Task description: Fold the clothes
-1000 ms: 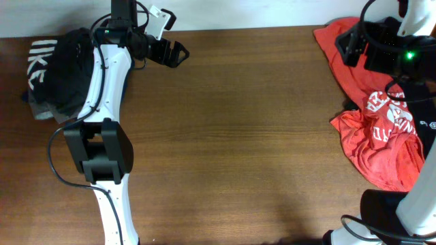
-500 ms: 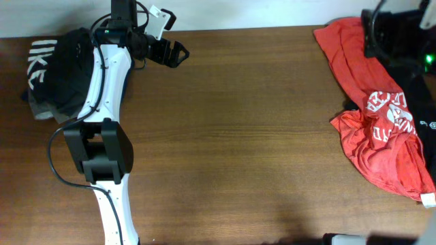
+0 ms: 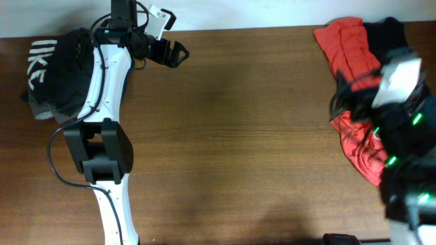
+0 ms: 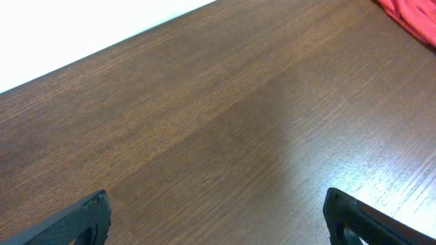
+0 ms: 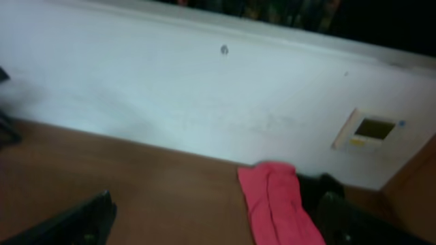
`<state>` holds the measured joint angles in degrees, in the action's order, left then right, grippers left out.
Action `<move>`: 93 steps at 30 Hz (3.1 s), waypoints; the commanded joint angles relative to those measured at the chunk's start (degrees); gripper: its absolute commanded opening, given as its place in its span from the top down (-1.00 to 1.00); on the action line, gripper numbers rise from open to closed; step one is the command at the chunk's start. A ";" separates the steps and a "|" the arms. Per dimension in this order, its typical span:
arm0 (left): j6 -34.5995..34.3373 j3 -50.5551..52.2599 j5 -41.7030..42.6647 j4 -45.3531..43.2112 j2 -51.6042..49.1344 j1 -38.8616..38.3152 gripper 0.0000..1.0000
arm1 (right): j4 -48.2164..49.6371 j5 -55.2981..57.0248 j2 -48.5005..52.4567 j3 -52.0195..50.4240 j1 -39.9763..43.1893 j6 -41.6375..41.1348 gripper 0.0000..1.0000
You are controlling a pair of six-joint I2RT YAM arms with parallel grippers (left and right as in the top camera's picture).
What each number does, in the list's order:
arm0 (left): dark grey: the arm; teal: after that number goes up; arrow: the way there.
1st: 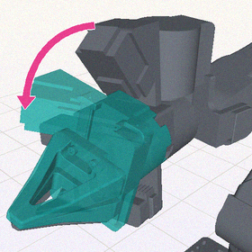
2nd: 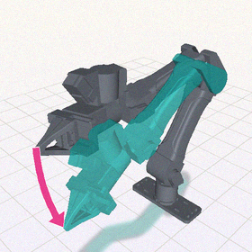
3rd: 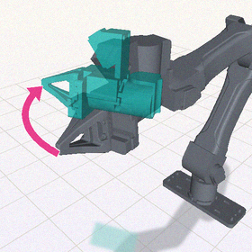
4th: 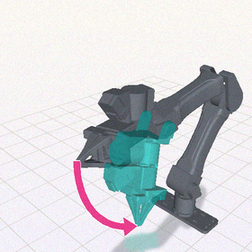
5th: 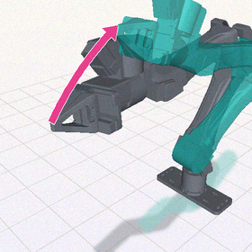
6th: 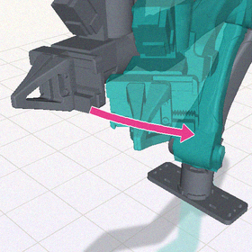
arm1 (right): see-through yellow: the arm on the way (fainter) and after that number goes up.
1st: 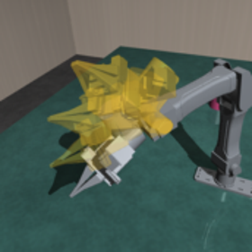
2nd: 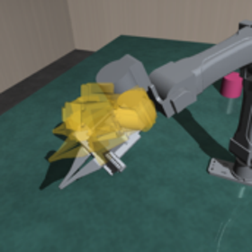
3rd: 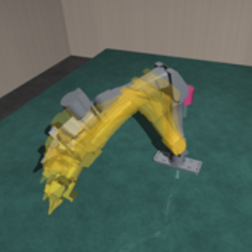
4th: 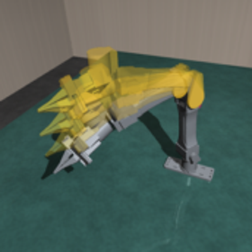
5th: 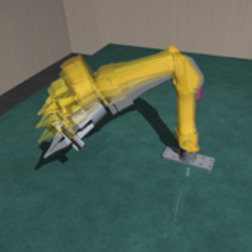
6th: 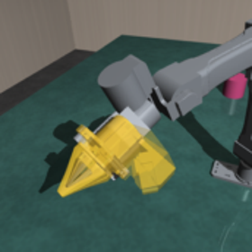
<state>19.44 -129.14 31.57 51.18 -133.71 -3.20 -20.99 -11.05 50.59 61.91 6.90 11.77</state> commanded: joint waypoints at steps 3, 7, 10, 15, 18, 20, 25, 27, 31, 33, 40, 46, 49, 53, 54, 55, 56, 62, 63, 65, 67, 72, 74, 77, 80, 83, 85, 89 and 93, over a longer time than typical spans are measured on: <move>-0.72 0.00 1.01 0.11 2.27 0.22 -0.98 | 11.17 -1.20 -13.84 -21.81 0.26 -0.22 -0.97; -0.72 0.00 0.13 0.13 2.27 0.17 -0.98 | 18.38 -2.25 -22.91 -36.09 0.24 -0.24 -0.97; -0.72 0.00 0.15 0.11 2.27 0.20 -0.98 | 22.08 -2.40 -29.53 -45.07 0.26 -2.10 -0.97; -0.72 0.00 0.11 0.13 2.27 0.20 -0.98 | 23.37 -2.49 -39.10 -54.82 0.26 -4.00 -0.97; -0.72 0.00 0.13 0.11 2.27 0.20 -0.98 | 23.37 -2.67 -43.06 -58.34 0.26 -5.25 -0.97; -0.72 0.00 0.13 0.11 2.27 0.20 -0.98 | 23.37 -3.58 -45.27 -60.26 0.26 -5.22 -0.97; -0.72 0.00 0.13 0.11 2.27 0.20 -0.98 | 19.04 -3.98 -48.30 -61.59 0.26 -5.16 -0.97; -0.72 0.00 0.13 0.11 2.27 0.26 -0.98 | 17.64 -3.48 -48.74 -61.59 0.26 -5.16 -0.97; -0.72 0.00 0.11 0.11 2.27 0.24 -0.99 | 17.64 -3.98 -49.35 -61.59 0.26 -5.20 -0.98; -0.72 0.00 0.13 0.11 2.27 0.24 -0.99 | 17.73 -4.90 -49.35 -61.59 0.24 -5.22 -0.97; -0.72 0.00 0.13 0.13 2.27 0.24 -0.98 | 17.81 -4.98 -48.57 -61.59 0.26 -5.18 -0.97; -0.72 0.00 0.11 0.13 2.27 0.24 -0.98 | 17.84 -4.98 -48.57 -61.59 0.26 -5.18 -0.97; -0.72 0.00 0.13 0.11 2.27 0.22 -0.99 | 17.84 -4.98 -48.57 -61.59 0.26 -5.18 -0.97; -0.72 0.00 0.13 0.11 2.27 0.20 -0.98 | 17.84 -4.98 -48.57 -61.59 0.26 -5.18 -0.97; -0.72 0.00 0.13 0.11 2.27 0.20 -0.99 | 17.84 -4.98 -48.57 -61.59 0.26 -5.18 -0.97; -0.72 0.00 0.13 0.11 2.27 0.20 -0.99 | 17.84 -4.98 -48.57 -61.59 0.26 -5.20 -0.97; -0.72 0.00 0.13 0.13 2.27 0.20 -0.98 | 17.84 -4.98 -48.57 -61.59 0.26 -5.20 -0.97; -0.72 0.00 0.13 0.11 2.27 0.20 -0.99 | 17.84 -4.98 -48.57 -61.59 0.26 -5.18 -0.97; -0.72 0.00 0.13 0.11 2.27 0.20 -0.98 | 17.84 -4.98 -48.57 -61.59 0.26 -5.18 -0.97; -0.72 0.00 0.13 0.13 2.27 0.20 -0.99 | 17.84 -4.98 -48.57 -61.59 0.26 -5.18 -0.97; -0.72 0.00 0.13 0.11 2.27 0.20 -0.98 | 17.84 -4.98 -48.57 -61.59 0.26 -5.18 -0.97; -0.72 0.00 0.13 0.11 2.27 0.20 -0.98 | 17.84 -4.98 -48.57 -61.59 0.26 -5.20 -0.97; -0.72 0.00 0.11 0.11 2.27 0.20 -0.98 | 17.84 -4.98 -48.57 -61.59 0.26 -5.18 -0.97; -0.72 0.00 0.13 0.15 2.27 0.24 -0.98 | 17.84 -4.98 -48.57 -61.59 0.26 -5.20 -0.97; -0.70 0.00 -0.02 0.35 2.86 0.24 -0.98 | 17.84 -4.98 -48.57 -61.59 0.26 -5.18 -0.97; -0.72 0.00 -5.53 2.14 5.20 0.20 -0.98 | 17.84 -4.98 -48.57 -61.59 0.26 -5.20 -0.97; -0.52 0.00 -9.27 5.97 8.13 -0.04 -0.98 | 17.84 -4.98 -48.57 -61.59 0.26 -5.18 -0.97; -0.57 0.42 -15.65 7.98 15.19 -0.92 -0.98 | 17.84 -4.98 -48.57 -61.59 0.26 -5.18 -0.97; -0.57 6.19 -24.76 6.80 23.82 -1.92 -0.99 | 17.84 -4.98 -48.57 -61.59 0.26 -5.20 -0.97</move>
<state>19.42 -126.50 15.35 58.57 -118.21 -4.14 -2.98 -15.09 2.11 0.73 6.90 7.27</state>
